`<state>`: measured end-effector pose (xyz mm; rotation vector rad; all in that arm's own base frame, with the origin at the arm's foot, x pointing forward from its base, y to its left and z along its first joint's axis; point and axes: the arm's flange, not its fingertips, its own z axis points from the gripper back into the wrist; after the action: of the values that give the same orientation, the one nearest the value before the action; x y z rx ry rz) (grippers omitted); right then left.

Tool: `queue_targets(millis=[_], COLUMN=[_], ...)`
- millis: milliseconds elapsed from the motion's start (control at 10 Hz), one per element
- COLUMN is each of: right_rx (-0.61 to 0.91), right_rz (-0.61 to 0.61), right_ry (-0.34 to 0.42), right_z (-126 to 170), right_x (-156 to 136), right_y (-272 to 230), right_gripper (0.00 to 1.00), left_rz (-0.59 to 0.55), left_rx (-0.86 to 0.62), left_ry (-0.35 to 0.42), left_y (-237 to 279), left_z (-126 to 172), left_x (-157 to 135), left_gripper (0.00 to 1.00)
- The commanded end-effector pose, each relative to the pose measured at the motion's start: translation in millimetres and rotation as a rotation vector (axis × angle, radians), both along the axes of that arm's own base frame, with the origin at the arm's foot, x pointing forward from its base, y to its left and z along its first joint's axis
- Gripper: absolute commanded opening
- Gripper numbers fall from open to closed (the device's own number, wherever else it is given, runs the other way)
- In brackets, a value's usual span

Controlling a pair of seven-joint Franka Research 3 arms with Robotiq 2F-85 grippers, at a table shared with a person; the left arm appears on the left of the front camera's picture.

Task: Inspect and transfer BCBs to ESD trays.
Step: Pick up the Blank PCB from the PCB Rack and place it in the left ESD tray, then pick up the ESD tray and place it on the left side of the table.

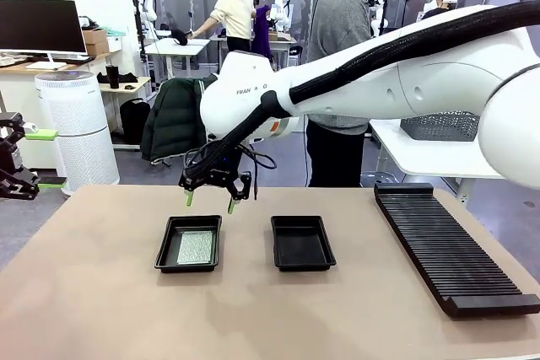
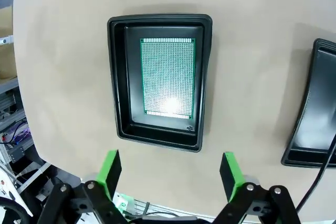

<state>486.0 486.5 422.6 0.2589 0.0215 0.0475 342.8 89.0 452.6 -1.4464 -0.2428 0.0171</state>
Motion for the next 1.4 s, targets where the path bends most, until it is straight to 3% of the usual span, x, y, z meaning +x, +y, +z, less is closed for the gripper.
queue_targets(millis=[0,1300], right_rx=[-0.035,0.0], right_rz=[-0.035,0.0], right_ry=[-0.015,0.0], right_z=[-0.6,0.0], right_x=[5.2,0.0], right_y=[-3.6,0.0], right_gripper=[1.0,1.0], left_rz=[0.003,0.003], left_rx=[0.0,0.0], left_ry=[-0.001,-0.001], left_y=[0.8,0.8], left_z=[-0.1,-0.1], left_x=[-0.4,-0.4], left_gripper=[1.0,1.0])
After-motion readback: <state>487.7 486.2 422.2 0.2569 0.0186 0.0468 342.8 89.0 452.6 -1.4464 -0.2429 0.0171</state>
